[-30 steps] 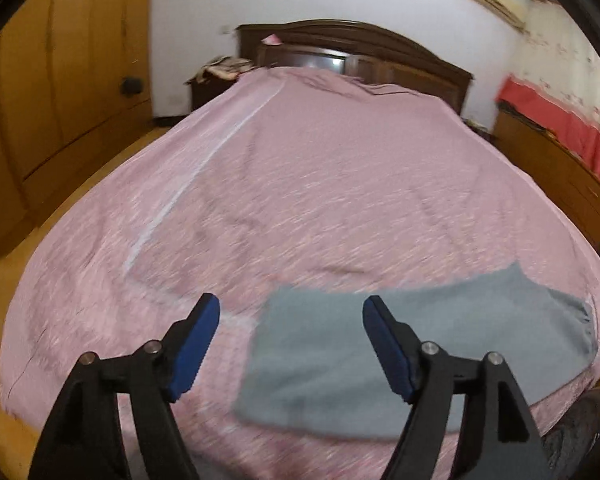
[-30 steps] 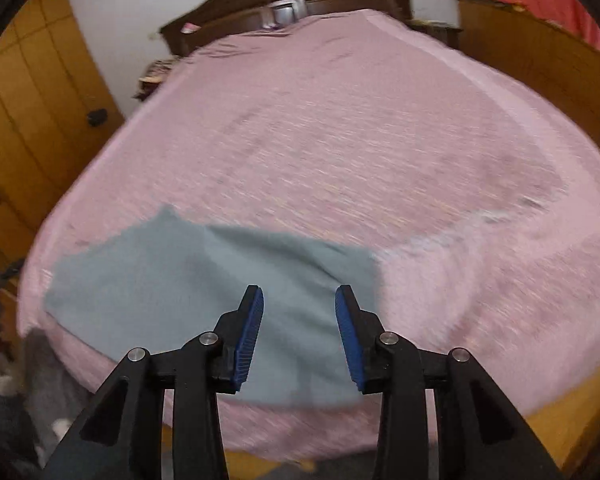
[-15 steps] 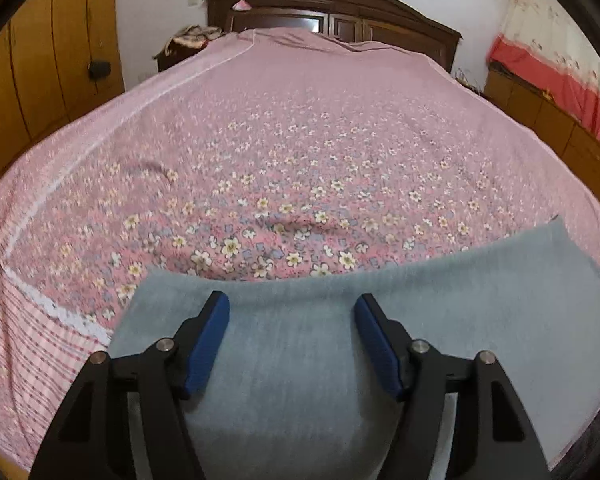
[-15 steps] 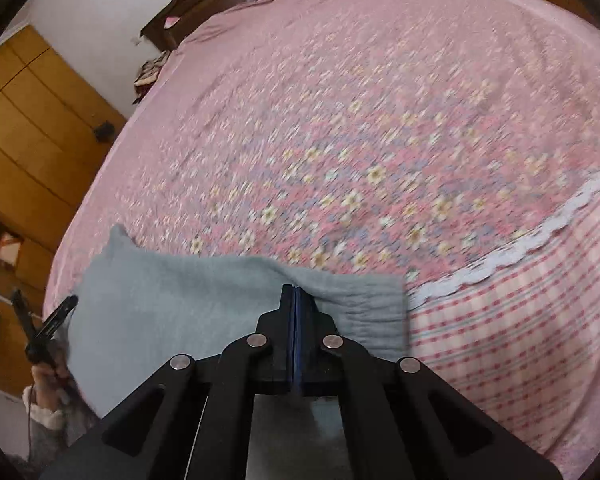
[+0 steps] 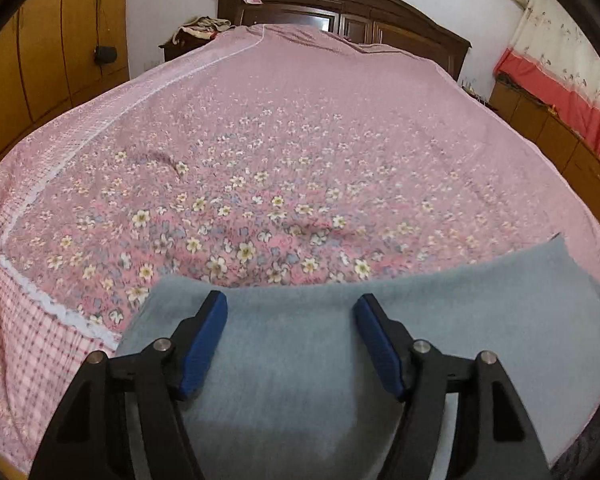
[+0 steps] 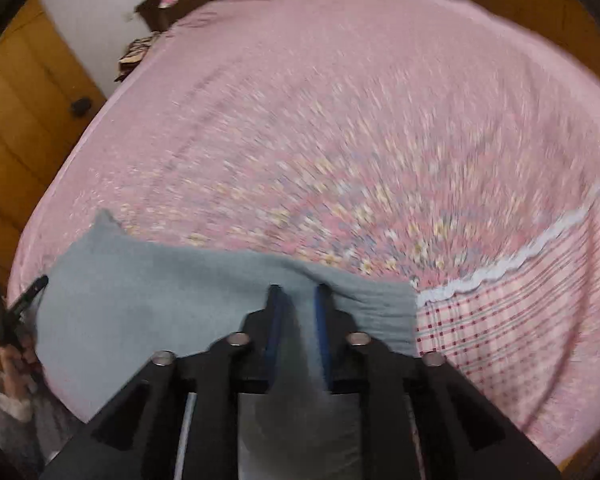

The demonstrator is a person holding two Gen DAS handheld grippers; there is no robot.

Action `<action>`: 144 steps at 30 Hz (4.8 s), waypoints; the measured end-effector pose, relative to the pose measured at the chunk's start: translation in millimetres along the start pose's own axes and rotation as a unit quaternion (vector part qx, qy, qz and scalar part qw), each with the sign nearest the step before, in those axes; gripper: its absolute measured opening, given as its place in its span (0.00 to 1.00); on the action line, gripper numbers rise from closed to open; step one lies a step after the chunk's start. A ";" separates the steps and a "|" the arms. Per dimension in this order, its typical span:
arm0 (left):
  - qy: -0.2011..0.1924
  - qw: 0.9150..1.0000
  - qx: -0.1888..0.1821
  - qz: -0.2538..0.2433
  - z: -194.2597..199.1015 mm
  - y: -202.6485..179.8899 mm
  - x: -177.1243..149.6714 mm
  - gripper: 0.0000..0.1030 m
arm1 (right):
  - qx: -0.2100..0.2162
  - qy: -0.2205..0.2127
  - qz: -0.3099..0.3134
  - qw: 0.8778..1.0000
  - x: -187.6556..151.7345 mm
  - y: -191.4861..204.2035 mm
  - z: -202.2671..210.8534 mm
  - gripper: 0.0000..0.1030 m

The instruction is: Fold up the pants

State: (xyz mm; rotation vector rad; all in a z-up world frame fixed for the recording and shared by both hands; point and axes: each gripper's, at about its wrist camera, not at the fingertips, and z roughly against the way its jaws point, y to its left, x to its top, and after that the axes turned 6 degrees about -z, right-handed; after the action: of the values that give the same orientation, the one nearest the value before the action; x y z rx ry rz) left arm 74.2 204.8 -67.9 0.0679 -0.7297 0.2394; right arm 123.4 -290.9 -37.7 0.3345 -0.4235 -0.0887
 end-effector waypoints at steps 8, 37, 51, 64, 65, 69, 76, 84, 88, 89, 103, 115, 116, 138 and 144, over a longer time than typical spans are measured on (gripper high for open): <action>-0.031 0.999 -0.009 -0.017 27.4 -17.5 15.7 0.65 | 0.093 -0.034 0.013 0.995 -1.5 74.8 10.7 0.12; -0.045 0.976 -0.190 0.094 48.4 16.5 -13.1 0.69 | 0.305 -0.042 -0.340 0.889 -142.1 -72.8 45.1 0.78; -0.042 0.978 -0.173 0.108 38.8 23.0 -11.3 0.69 | 0.223 -0.064 -0.317 0.920 -102.8 -85.7 12.2 0.70; -0.029 0.981 -0.172 0.081 32.7 11.1 -10.4 0.69 | 0.202 0.028 -0.319 0.926 -68.4 -104.2 -3.1 0.16; -0.028 0.981 -0.172 0.082 32.2 11.0 -10.5 0.69 | 0.188 0.024 -0.306 0.933 -63.7 -98.4 3.8 0.15; -0.029 0.982 -0.169 0.079 32.0 10.8 -12.8 0.69 | 0.145 0.007 -0.260 0.955 -41.0 -69.1 28.8 0.14; -0.029 0.981 -0.174 0.084 31.4 13.4 -13.1 0.69 | 0.033 -0.023 -0.126 0.991 -5.6 -2.9 60.4 0.14; -0.031 0.977 -0.183 0.103 36.9 24.0 -16.5 0.69 | -0.007 -0.053 -0.051 0.997 22.7 45.1 67.2 0.14; -0.031 0.976 -0.185 0.108 39.1 26.4 -14.7 0.69 | -0.007 -0.052 -0.049 0.997 9.0 49.2 77.0 0.14; -0.031 0.976 -0.185 0.109 39.3 27.4 -14.8 0.69 | -0.007 -0.052 -0.049 0.997 6.8 51.0 76.6 0.14; -0.029 0.977 -0.181 0.112 40.8 33.9 -15.1 0.69 | -0.004 -0.058 -0.037 0.998 7.3 64.4 80.0 0.14; -0.040 0.975 -0.182 0.119 46.8 34.7 -11.4 0.69 | -0.030 -0.074 0.038 0.996 11.7 122.9 89.9 0.14; -0.042 0.975 -0.182 0.122 48.7 36.8 -11.2 0.69 | -0.032 -0.076 0.051 0.995 11.4 132.6 90.3 0.14; -0.100 0.964 -0.078 0.234 93.7 166.6 -45.3 0.68 | 0.041 -0.003 0.428 0.903 -133.5 494.5 -96.5 0.13; -0.055 0.961 -0.095 0.256 81.4 185.2 -58.8 0.68 | 0.059 -0.054 0.457 0.886 -139.9 516.2 -62.5 0.13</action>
State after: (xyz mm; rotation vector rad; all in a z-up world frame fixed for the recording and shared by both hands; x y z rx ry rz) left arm -65.6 361.4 -50.6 -0.2974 -0.8709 0.6614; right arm 30.2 235.3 28.0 0.2208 -0.6633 0.8524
